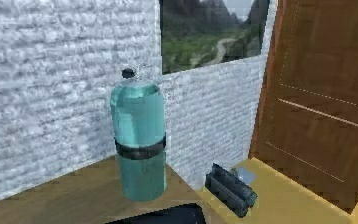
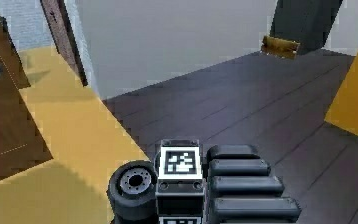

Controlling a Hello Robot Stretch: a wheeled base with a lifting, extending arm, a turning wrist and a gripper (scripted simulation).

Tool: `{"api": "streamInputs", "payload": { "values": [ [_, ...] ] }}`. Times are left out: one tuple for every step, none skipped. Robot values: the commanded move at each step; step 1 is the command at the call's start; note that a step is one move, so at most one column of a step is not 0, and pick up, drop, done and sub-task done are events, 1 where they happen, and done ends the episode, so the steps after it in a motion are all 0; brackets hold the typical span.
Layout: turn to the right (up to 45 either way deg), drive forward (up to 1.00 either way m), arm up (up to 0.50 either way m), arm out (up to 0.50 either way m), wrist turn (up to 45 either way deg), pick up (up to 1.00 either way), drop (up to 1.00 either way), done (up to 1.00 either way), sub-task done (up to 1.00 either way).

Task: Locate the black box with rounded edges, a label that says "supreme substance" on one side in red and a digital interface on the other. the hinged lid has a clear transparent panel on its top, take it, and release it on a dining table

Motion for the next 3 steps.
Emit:
{"api": "streamInputs", "payload": {
  "values": [
    [-45.0, 0.0, 0.0, 0.0, 0.0, 0.0, 0.0, 0.0, 0.0],
    [-45.0, 0.0, 0.0, 0.0, 0.0, 0.0, 0.0, 0.0, 0.0],
    [-39.0, 0.0, 0.0, 0.0, 0.0, 0.0, 0.0, 0.0, 0.0]
  ]
}}
